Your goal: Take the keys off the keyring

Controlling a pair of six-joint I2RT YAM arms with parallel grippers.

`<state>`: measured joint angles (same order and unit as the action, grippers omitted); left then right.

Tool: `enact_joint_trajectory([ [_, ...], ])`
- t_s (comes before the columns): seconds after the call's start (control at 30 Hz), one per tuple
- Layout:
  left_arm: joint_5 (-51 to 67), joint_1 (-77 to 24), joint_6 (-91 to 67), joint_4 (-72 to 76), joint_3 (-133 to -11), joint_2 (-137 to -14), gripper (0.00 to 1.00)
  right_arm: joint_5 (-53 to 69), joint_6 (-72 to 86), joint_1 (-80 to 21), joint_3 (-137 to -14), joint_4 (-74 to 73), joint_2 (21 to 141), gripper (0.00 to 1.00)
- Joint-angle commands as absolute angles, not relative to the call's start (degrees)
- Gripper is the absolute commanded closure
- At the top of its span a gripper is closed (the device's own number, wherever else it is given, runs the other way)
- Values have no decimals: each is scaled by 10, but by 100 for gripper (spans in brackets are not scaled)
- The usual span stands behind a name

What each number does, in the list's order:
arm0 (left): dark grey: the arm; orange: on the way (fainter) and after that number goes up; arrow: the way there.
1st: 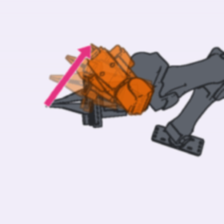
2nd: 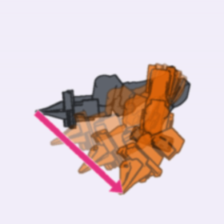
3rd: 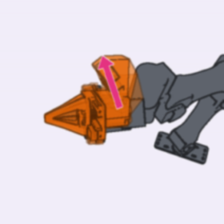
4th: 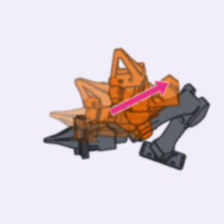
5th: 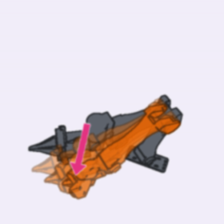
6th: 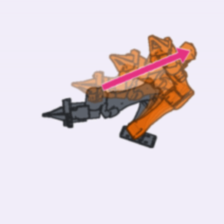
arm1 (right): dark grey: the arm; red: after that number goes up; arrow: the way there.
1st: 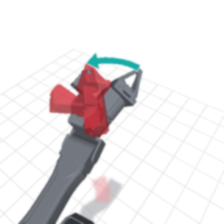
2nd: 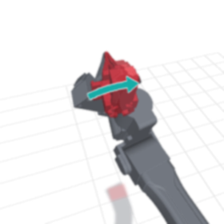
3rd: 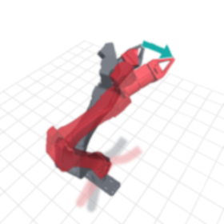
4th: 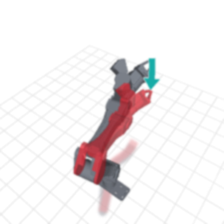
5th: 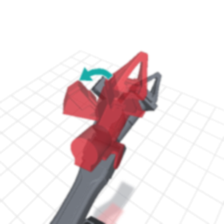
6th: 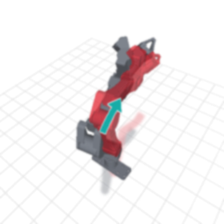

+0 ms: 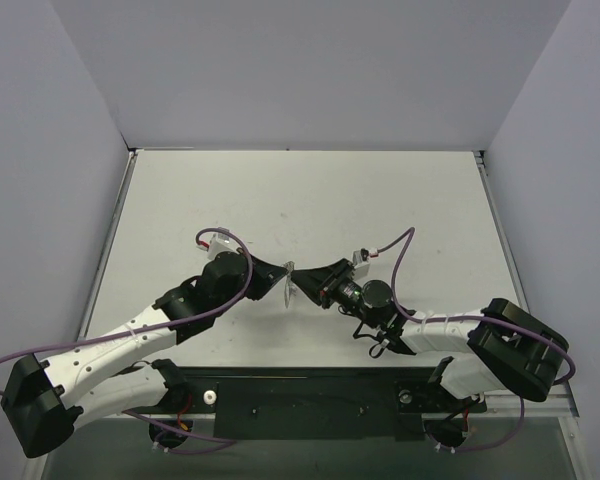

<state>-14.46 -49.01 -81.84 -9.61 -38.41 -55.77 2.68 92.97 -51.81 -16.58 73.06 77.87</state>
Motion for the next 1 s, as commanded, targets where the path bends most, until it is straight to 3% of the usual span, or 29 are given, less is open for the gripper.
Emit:
enact_joint_trajectory([
  [0.0, -136, -487, -824, -55, -415, -545, 100, 5, 923, -513, -169, 925, 761, 83],
  [0.6, -123, -487, -804, -42, -413, -543, 100, 36, 933, -518, -199, 925, 789, 87],
  [0.73, -121, -488, -802, -43, -411, -542, 100, 38, 935, -518, -200, 922, 793, 94],
  [0.77, -121, -487, -802, -42, -412, -542, 100, 38, 934, -518, -201, 918, 793, 100],
  [0.97, -116, -487, -796, -43, -415, -540, 100, 40, 936, -518, -201, 915, 793, 100],
])
